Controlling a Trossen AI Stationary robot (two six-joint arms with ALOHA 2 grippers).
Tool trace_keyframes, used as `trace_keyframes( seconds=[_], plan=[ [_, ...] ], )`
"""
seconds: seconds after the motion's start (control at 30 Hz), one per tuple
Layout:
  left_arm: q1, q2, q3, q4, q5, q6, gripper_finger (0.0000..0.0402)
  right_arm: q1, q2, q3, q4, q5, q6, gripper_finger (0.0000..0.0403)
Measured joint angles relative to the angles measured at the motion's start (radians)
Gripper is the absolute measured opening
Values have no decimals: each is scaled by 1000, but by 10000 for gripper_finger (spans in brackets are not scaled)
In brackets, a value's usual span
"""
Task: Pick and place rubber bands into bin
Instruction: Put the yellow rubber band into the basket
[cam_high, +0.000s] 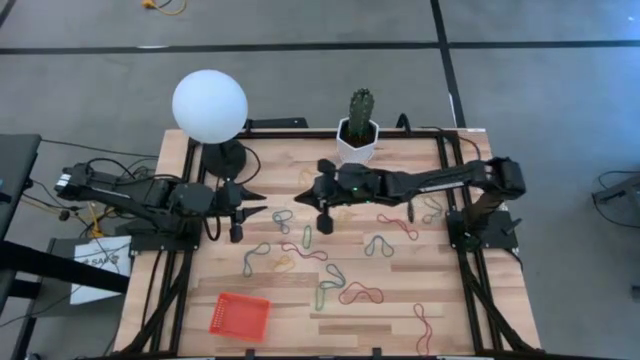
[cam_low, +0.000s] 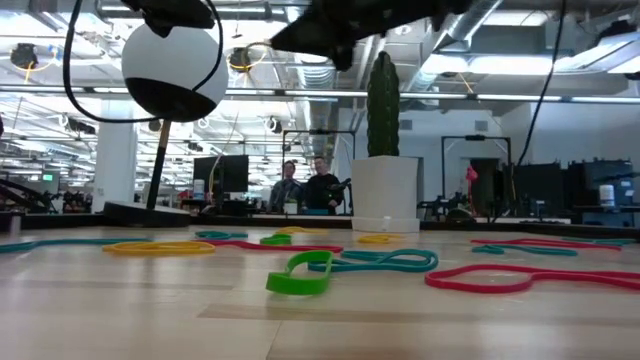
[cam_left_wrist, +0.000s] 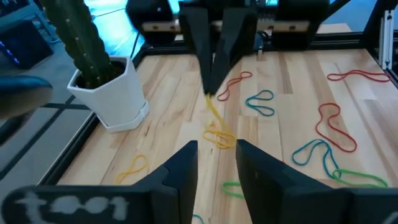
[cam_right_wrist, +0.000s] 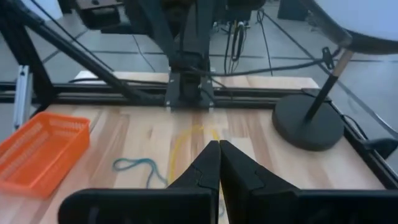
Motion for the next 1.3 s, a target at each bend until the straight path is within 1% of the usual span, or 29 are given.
trace_keyframes(
  seconds=[0.2,0.4,0.53,0.83,0.9,0.97,1.17,1.3],
  plan=[
    [0,0,0,-1,0,0,127,1,116,143,-7,-1,-28,0],
    [1,0,0,-5,-5,-11,131,11,183,260,-4,-1,-91,0],
    [1,0,0,-9,-6,-14,131,15,193,298,-27,-2,-107,0],
    [1,0,0,-19,-80,-17,128,17,185,305,-45,-1,-107,0],
    [1,0,0,-19,-82,-18,118,18,185,305,-45,-1,-107,0],
    [1,0,0,-19,-82,-18,99,17,185,305,-54,-1,-107,0],
    [1,0,0,-19,-82,-18,12,17,185,305,-64,0,-107,0],
    [1,0,0,-19,-82,-23,5,16,185,305,-64,2,-107,0]
  ],
)
